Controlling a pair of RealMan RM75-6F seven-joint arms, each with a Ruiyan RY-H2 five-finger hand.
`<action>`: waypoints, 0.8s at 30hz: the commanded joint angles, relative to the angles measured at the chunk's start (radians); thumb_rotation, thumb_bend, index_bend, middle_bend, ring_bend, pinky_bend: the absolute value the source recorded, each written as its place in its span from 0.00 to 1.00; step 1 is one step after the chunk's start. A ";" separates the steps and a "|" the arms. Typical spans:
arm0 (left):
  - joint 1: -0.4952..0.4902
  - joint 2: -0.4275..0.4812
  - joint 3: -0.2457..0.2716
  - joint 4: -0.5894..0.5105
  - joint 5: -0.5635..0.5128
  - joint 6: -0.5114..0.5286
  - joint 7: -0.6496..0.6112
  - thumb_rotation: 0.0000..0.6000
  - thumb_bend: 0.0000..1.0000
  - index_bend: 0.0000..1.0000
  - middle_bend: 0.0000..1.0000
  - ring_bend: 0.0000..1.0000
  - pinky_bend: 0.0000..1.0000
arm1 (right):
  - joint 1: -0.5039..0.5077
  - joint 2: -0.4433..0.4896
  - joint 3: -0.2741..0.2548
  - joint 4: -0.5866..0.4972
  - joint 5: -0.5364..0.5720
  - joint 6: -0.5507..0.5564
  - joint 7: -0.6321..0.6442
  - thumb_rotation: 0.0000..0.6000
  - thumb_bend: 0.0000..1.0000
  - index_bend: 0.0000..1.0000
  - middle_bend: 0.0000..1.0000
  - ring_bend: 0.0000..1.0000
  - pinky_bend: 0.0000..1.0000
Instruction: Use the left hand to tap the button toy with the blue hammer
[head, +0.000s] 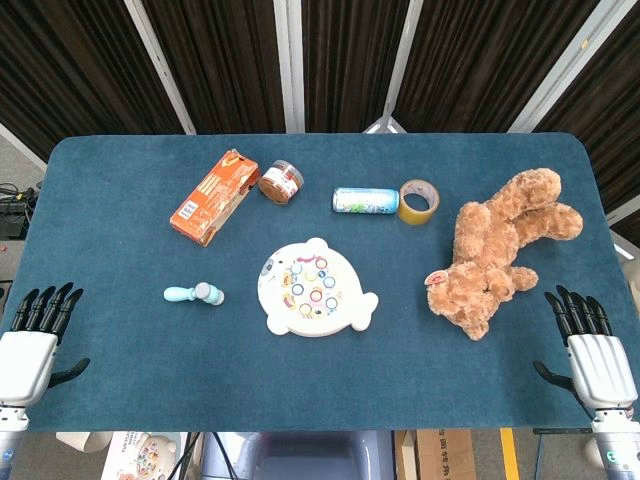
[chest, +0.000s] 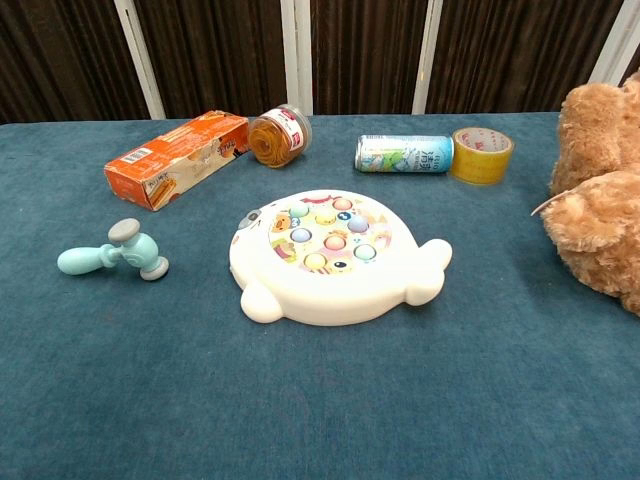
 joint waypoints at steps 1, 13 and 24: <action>-0.001 0.000 0.000 0.000 0.001 -0.001 0.000 1.00 0.06 0.00 0.00 0.00 0.01 | 0.000 0.000 0.000 0.000 0.001 -0.001 0.000 1.00 0.18 0.00 0.00 0.00 0.00; -0.002 -0.002 0.001 0.000 0.001 -0.004 0.001 1.00 0.06 0.00 0.00 0.00 0.01 | -0.001 0.002 0.001 -0.001 0.003 0.000 0.001 1.00 0.18 0.00 0.00 0.00 0.00; -0.009 0.001 -0.006 -0.002 -0.017 -0.020 -0.002 1.00 0.06 0.00 0.00 0.00 0.01 | 0.002 -0.001 0.006 -0.001 0.020 -0.012 -0.005 1.00 0.18 0.00 0.00 0.00 0.00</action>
